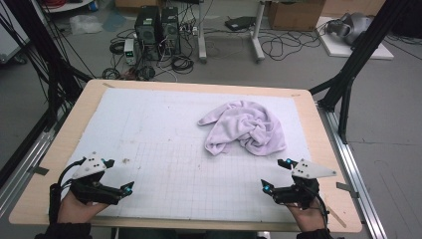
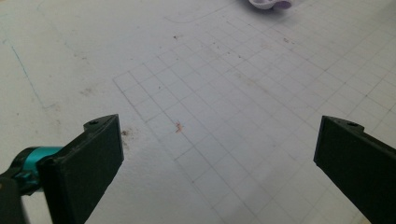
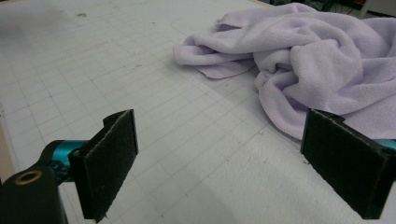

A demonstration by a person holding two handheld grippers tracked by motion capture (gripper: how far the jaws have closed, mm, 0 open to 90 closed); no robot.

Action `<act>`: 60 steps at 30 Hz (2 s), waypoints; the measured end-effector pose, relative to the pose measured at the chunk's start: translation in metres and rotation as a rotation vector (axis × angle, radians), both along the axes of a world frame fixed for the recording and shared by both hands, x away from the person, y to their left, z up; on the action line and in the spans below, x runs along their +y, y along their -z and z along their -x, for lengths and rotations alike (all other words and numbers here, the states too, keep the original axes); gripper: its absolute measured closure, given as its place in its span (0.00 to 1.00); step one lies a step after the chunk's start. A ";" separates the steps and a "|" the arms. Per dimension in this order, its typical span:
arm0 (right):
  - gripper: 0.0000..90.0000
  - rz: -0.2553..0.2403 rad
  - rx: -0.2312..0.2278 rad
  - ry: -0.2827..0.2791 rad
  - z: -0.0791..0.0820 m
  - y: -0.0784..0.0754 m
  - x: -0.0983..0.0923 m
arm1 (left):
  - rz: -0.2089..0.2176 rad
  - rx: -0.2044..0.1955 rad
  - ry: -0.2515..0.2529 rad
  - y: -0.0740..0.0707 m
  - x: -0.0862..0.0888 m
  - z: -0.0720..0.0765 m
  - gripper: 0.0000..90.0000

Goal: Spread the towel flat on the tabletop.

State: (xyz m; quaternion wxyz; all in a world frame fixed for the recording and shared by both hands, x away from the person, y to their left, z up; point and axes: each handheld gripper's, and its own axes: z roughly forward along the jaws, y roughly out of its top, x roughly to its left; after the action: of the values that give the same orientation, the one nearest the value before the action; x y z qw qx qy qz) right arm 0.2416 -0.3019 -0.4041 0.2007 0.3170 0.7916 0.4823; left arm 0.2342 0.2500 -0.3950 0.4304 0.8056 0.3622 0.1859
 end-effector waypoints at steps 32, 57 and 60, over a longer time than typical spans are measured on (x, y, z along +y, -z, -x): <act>0.11 -0.018 0.030 -0.014 -0.013 -0.003 0.003 | 0.011 -0.011 0.017 0.002 -0.010 -0.007 0.02; 0.11 0.019 0.042 -0.054 -0.071 -0.023 0.037 | 0.016 -0.039 0.032 -0.002 -0.027 -0.028 0.02; 0.11 0.022 0.041 -0.050 -0.078 -0.026 0.037 | 0.016 -0.048 0.041 -0.004 -0.033 -0.030 0.02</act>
State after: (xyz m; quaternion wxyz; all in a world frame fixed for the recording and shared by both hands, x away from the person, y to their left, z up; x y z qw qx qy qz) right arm 0.3193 -0.2647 -0.3781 0.1757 0.3047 0.8085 0.4717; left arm 0.2643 0.2170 -0.3912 0.4492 0.8047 0.3367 0.1933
